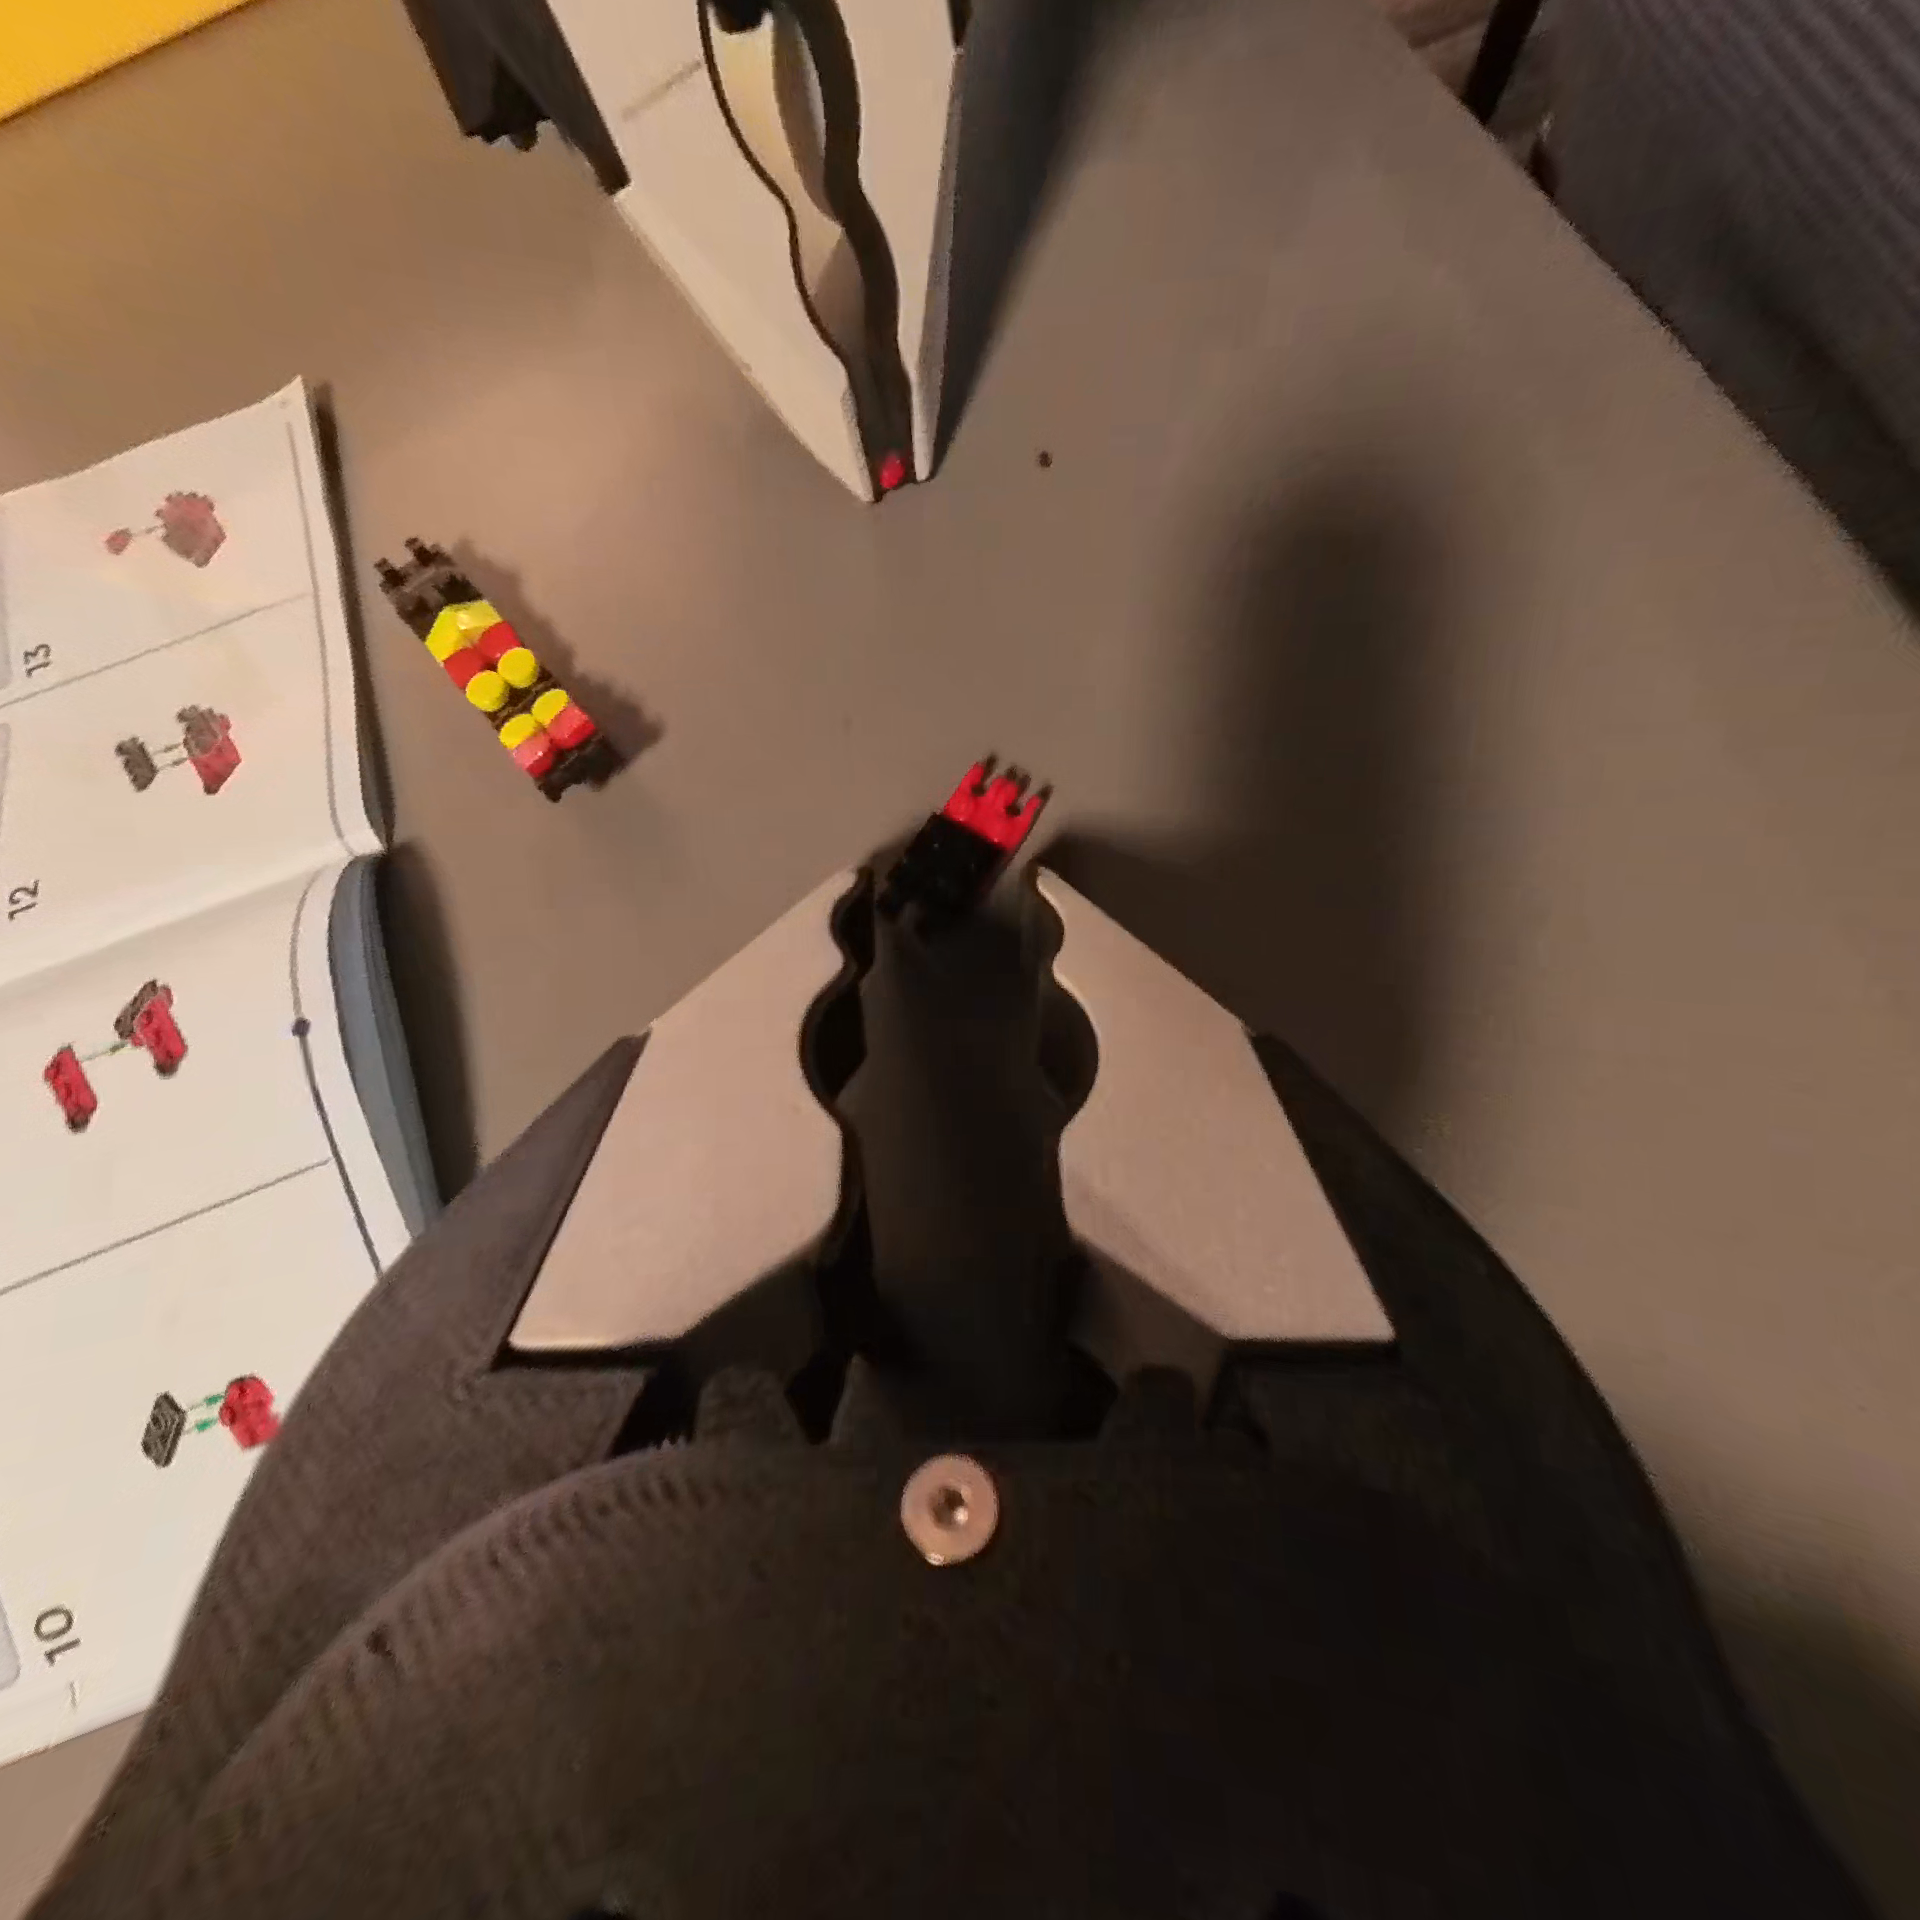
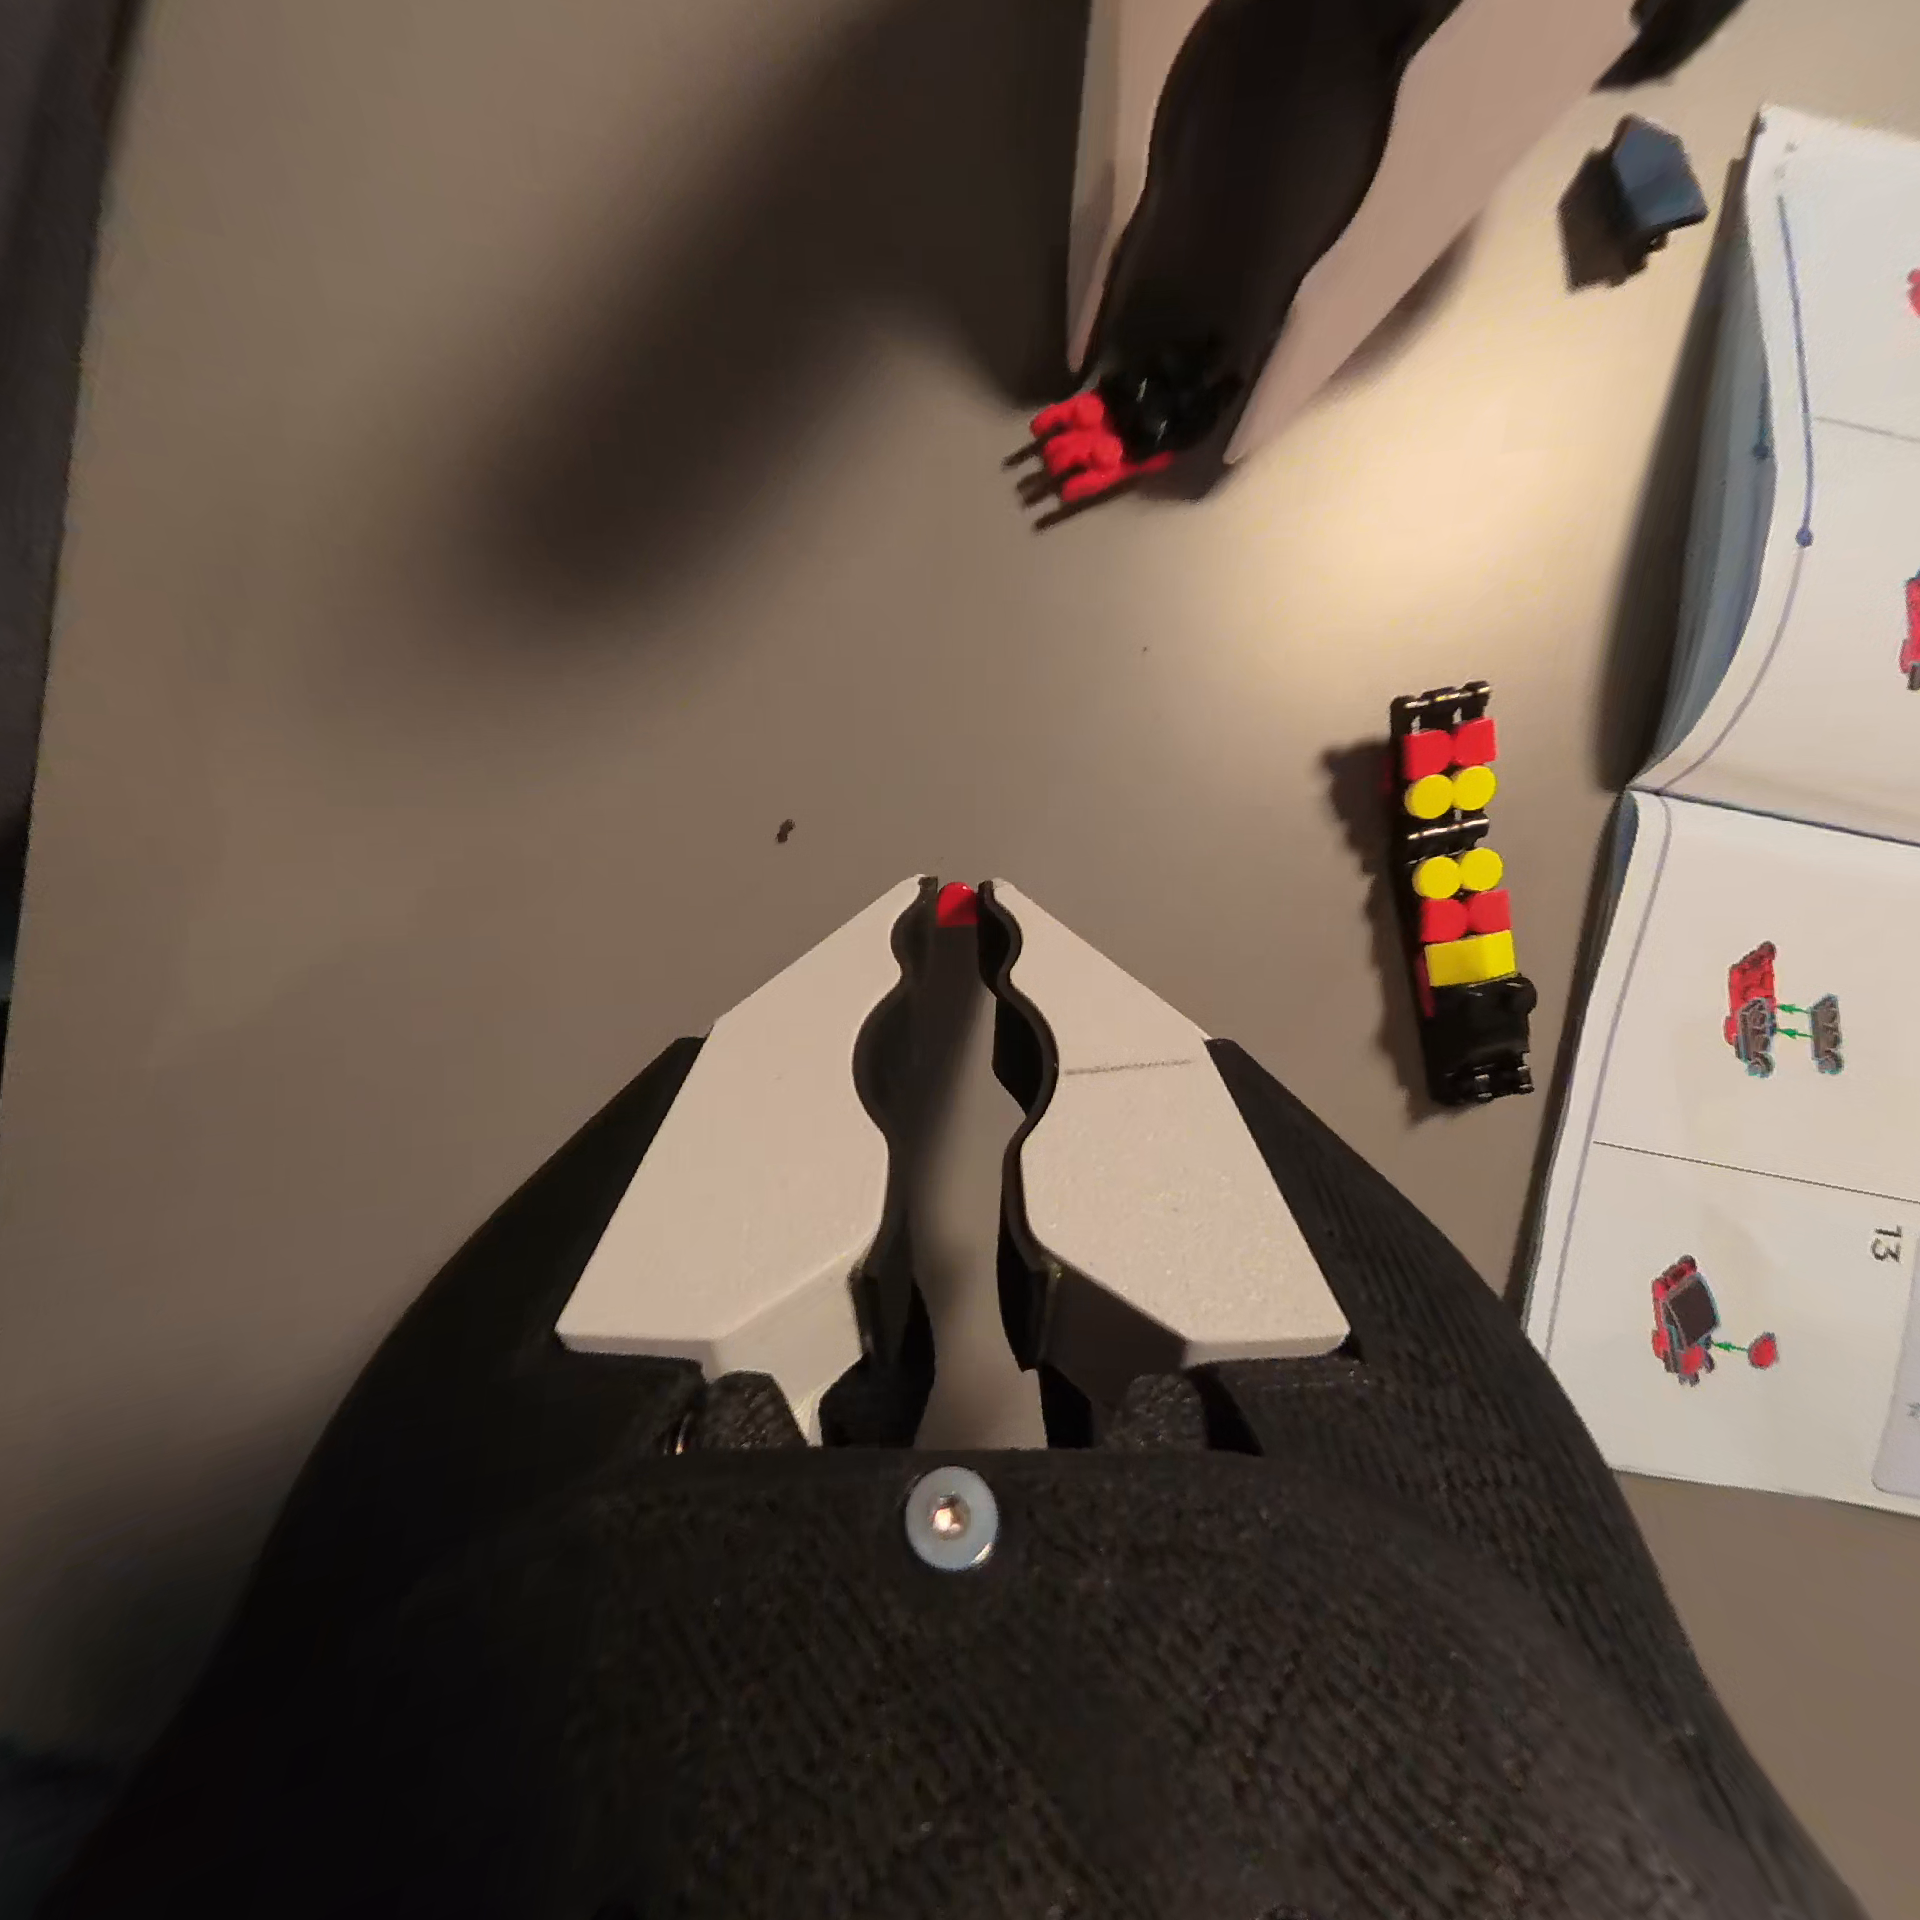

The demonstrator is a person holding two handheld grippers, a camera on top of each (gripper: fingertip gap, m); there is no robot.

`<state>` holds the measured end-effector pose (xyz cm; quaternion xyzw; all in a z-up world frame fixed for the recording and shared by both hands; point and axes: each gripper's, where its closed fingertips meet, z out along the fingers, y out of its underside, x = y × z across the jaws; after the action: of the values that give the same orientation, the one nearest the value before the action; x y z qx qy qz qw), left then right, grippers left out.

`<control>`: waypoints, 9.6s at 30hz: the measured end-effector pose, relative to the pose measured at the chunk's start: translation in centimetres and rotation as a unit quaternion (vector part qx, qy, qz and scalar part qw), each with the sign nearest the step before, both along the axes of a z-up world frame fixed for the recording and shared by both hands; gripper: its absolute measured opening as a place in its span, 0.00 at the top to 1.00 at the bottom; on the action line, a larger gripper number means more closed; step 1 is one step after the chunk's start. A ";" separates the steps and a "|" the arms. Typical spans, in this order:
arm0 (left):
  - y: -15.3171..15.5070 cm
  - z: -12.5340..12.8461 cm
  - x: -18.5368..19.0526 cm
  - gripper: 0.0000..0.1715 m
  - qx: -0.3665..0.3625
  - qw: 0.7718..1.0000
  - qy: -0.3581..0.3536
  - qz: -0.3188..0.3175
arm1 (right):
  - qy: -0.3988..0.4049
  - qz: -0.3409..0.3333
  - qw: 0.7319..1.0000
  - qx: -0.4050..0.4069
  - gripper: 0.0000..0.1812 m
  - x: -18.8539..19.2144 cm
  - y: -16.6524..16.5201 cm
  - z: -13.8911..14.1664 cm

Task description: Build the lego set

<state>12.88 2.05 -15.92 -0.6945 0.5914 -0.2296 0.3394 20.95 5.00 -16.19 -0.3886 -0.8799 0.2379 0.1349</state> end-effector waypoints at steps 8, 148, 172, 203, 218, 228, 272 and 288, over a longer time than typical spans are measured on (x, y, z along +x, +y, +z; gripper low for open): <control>-0.3 -0.1 0.3 0.90 -0.021 0.999 -0.009 -0.027 | 0.006 0.002 1.000 -0.009 0.97 -0.1 0.0 0.0; 0.4 -0.1 3.4 0.78 -0.002 0.977 -0.015 0.212 | 0.099 -0.106 0.984 -0.102 0.97 -4.8 -0.4 0.3; 1.3 0.4 2.9 0.78 0.054 0.969 -0.003 0.240 | 0.126 -0.132 0.975 -0.126 0.97 -6.3 -1.5 2.0; 0.5 2.5 3.2 0.78 -0.061 0.969 -0.124 0.207 | 0.392 0.130 0.850 0.328 0.87 -6.5 -2.0 2.3; 0.2 2.3 3.5 0.78 -0.082 0.968 -0.127 0.199 | 0.388 0.153 0.815 0.402 0.97 -6.3 -2.0 2.5; 0.9 3.8 2.4 0.75 0.223 0.962 -0.022 0.155 | 0.380 0.073 0.865 0.319 0.97 -6.4 -0.9 3.0; -2.6 4.0 3.6 0.95 0.284 0.955 -0.086 -0.023 | 0.401 0.088 0.902 0.131 0.97 -5.2 -4.3 3.9; -4.0 5.1 4.3 0.95 0.325 0.939 -0.093 -0.069 | 0.456 0.167 0.816 0.312 0.97 -4.8 -5.5 5.2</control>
<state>17.13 -1.93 -10.80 -0.4797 0.6461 -0.1115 0.5831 16.18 -0.51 -10.97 -0.0198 -0.7958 0.1192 0.5934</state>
